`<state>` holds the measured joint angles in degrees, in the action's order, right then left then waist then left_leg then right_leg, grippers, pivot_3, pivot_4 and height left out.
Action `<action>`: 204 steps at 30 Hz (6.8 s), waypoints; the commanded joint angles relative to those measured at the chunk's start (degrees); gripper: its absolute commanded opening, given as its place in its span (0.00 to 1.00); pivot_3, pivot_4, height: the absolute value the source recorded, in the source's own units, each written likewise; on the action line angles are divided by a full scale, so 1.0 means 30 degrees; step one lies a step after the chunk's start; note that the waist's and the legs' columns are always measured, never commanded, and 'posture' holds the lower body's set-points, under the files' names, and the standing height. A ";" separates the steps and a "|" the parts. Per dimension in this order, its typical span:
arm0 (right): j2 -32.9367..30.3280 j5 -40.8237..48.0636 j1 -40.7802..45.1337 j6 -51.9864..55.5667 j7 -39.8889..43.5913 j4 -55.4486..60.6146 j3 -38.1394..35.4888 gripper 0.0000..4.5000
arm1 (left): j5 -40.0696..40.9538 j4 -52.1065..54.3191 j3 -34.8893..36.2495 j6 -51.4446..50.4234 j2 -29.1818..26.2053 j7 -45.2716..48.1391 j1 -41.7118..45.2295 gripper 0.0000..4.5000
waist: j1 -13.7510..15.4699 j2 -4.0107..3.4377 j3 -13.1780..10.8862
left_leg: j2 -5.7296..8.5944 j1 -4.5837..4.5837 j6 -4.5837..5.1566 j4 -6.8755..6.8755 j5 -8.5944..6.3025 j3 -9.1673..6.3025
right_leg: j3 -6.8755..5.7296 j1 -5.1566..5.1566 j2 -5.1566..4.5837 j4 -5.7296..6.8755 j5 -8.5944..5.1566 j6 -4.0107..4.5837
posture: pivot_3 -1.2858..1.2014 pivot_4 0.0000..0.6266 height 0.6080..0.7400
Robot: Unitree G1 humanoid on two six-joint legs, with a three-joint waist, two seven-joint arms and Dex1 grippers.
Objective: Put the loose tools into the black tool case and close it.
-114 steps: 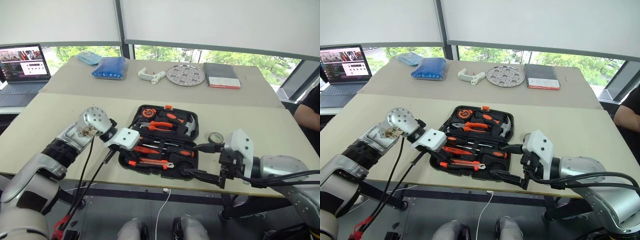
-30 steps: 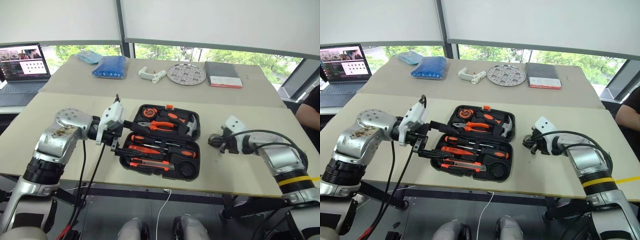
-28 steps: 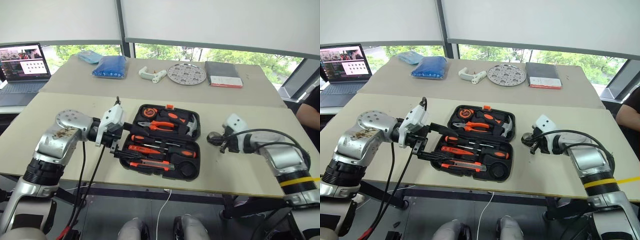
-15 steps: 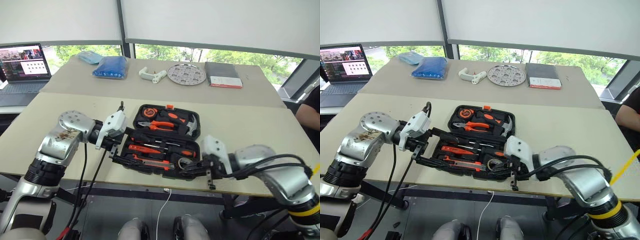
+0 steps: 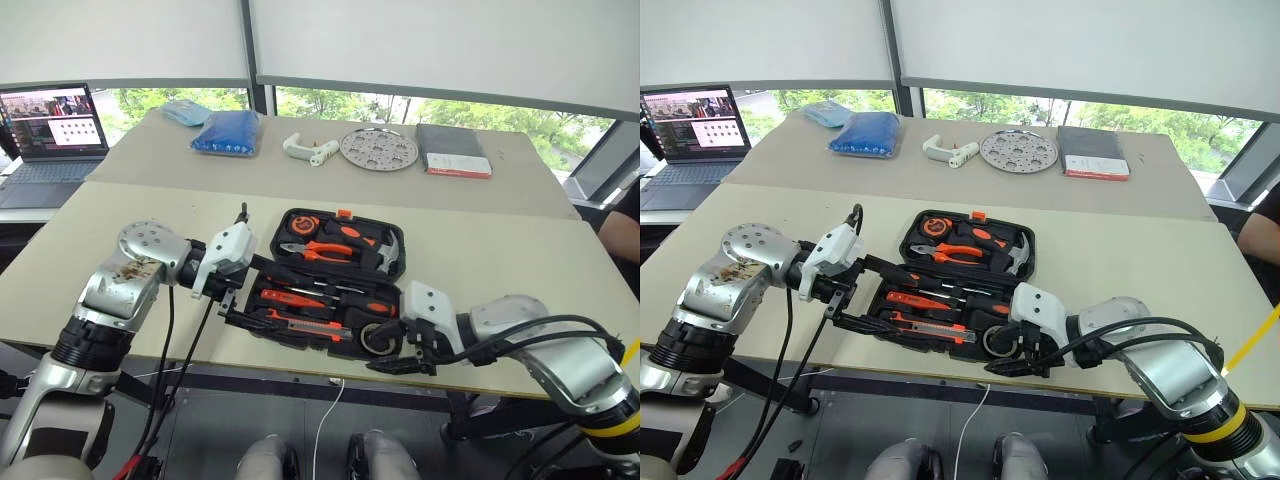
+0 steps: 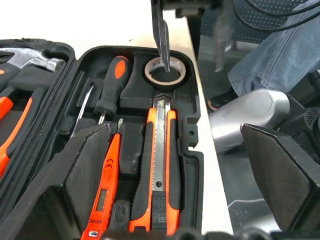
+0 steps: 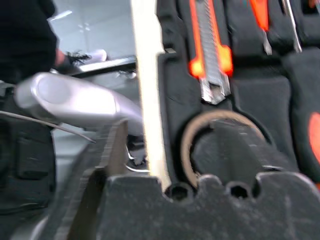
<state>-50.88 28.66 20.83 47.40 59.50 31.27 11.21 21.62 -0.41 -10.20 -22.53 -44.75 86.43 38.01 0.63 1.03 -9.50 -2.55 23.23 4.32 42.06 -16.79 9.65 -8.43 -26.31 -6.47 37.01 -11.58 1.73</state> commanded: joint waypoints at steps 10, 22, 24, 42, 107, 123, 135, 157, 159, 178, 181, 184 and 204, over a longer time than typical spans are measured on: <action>-0.0219 -0.2446 -0.0708 -0.4251 -0.1673 -0.6809 -0.3788 0.17 | -0.3209 -0.7877 0.2093 0.3898 -0.1160 -0.4046 -0.0966 0.41 | 0.0018 0.0003 -0.0001 | -0.0002 -0.0010 0.0001 -0.0027 -0.0001 0.0012 | -0.0009 -0.0006 0.0000 -0.0006 -0.0002 0.0002 | 0.52 0.24 0.84; 0.1893 -0.5013 -0.0689 -0.8685 -0.1199 -0.8645 -0.1630 0.00 | -0.4488 -0.7374 0.0686 0.5201 0.1598 -0.4625 -0.0909 0.01 | -0.0217 0.0002 -0.0002 | 0.0003 0.0001 -0.0010 -0.0021 0.0007 0.0029 | -0.0018 -0.0014 0.0009 0.0018 -0.0001 0.0000 | 0.52 0.24 0.84; 0.2126 -0.4724 -0.0889 -0.8852 -0.0883 -0.8115 -0.1702 0.00 | -0.4163 -0.6610 0.0633 0.4866 0.1654 -0.4108 -0.1207 0.01 | -0.0203 0.0002 -0.0002 | 0.0004 -0.0001 -0.0010 -0.0020 0.0007 0.0029 | -0.0016 -0.0014 -0.0001 0.0021 -0.0001 0.0000 | 0.52 0.24 0.84; 0.0357 -0.5511 -0.5389 -0.9190 -0.0841 -0.6209 -0.4179 0.00 | -0.4180 -0.4178 0.1203 0.3842 -0.0820 -0.3003 -0.4667 0.01 | -0.0060 0.0000 -0.0001 | -0.0002 -0.0017 -0.0008 -0.0048 0.0000 0.0016 | -0.0002 -0.0012 -0.0027 0.0007 -0.0020 -0.0002 | 0.52 0.24 0.84; 0.8601 -0.7836 0.4532 -1.2105 -1.0075 -1.2476 -0.3990 0.02 | -0.3456 -0.9625 0.4538 0.5652 0.6961 -1.1722 0.2813 0.01 | -0.0576 0.0014 -0.0004 | 0.0197 0.0175 -0.0050 -0.0176 0.0197 0.0042 | 0.0015 -0.0239 -0.0046 0.0189 0.0126 0.0103 | 0.52 0.24 0.84; 0.6650 -0.8235 -0.2172 -1.8103 -0.8867 -0.8931 -0.4396 0.23 | -0.2114 -0.1962 0.6068 0.4060 0.5687 -1.3844 -0.3573 0.22 | -0.0604 0.0017 0.0006 | 0.0159 -0.0264 -0.0083 -0.0391 0.0211 0.0046 | 0.0243 0.0076 -0.0057 0.0032 0.0012 -0.0072 | 0.52 0.24 0.84; -0.1833 0.1430 -1.0310 -0.7277 0.0101 0.0690 -0.7650 0.44 | -0.0584 -0.5523 0.5131 0.0475 -0.0909 -0.7695 -0.1536 0.67 | 0.0265 -0.0009 0.0011 | 0.0009 -0.0307 -0.0169 -0.0408 0.0032 0.0020 | 0.0218 0.0132 -0.0011 -0.0070 -0.0038 0.0010 | 0.52 0.24 0.84; 0.1089 -0.7156 -0.3435 -0.8508 -0.4591 -0.4135 -0.1420 0.00 | -0.9718 -2.4288 -0.0871 1.3098 0.7758 -0.5014 1.0387 0.01 | -0.0132 0.0182 -0.0018 | 0.0210 0.0076 0.0191 -0.0070 0.0036 0.0031 | 0.0140 -0.0027 -0.0041 -0.0064 0.0000 -0.0229 | 0.52 0.24 0.84; 0.1837 -0.7617 -0.2479 -0.8789 -0.5612 -0.5302 -0.1767 0.00 | -0.9791 -2.3951 -0.1232 1.2912 0.7431 -0.1902 0.9931 0.01 | -0.0168 0.0179 -0.0017 | 0.0195 0.0066 0.0190 -0.0051 0.0035 0.0027 | 0.0128 -0.0023 -0.0048 -0.0049 0.0002 -0.0227 | 0.52 0.24 0.84; 0.2581 -0.2897 -0.5904 -0.4558 -0.5510 0.0668 -0.7595 0.00 | -0.1297 -1.1441 -0.0273 0.1742 0.6494 0.0284 0.7897 0.01 | -0.0240 0.0144 -0.0004 | 0.0198 0.0052 0.0181 -0.0043 0.0043 -0.0031 | 0.0258 0.0007 -0.0059 0.0016 -0.0021 -0.0198 | 0.52 0.24 0.84; 0.3288 -0.2005 -0.6215 -0.3594 -0.6147 0.1955 -0.7455 0.00 | -0.1625 -1.2509 0.0801 0.3886 0.9633 -0.3952 0.7298 0.01 | -0.0076 0.0143 0.0001 | 0.0202 -0.0009 0.0183 -0.0042 0.0043 -0.0037 | 0.0314 0.0057 -0.0050 0.0016 -0.0012 -0.0211 | 0.52 0.24 0.84; 0.3671 -0.1877 -0.6336 -0.3289 -0.6620 0.2310 -0.7029 0.00 | -0.1848 -1.4088 0.1403 0.4536 1.1268 -0.5994 0.7150 0.01 | -0.0051 0.0152 -0.0004 | 0.0207 0.0001 0.0192 -0.0036 0.0042 -0.0032 | 0.0348 0.0044 -0.0040 0.0015 0.0010 -0.0230 | 0.52 0.24 0.84; 0.5130 -0.3942 -0.8263 -0.4540 -0.8761 0.1182 -0.3652 0.00 | -0.5884 -1.6514 -0.1417 0.8853 1.0774 -0.4943 0.5138 0.01 | -0.0306 0.0018 0.0291 | 0.0193 -0.0116 0.0219 -0.0074 0.0019 -0.0003 | 0.0398 0.0088 -0.0027 0.0020 0.0019 -0.0208 | 0.52 0.24 0.84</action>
<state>-36.41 18.10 -3.59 35.94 34.08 35.10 -0.73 5.74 -47.82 -13.26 5.07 -12.85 70.93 55.65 -0.29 1.09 -8.63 -1.97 22.88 4.98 41.83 -16.73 9.65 -7.24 -26.04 -6.55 37.07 -11.52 1.11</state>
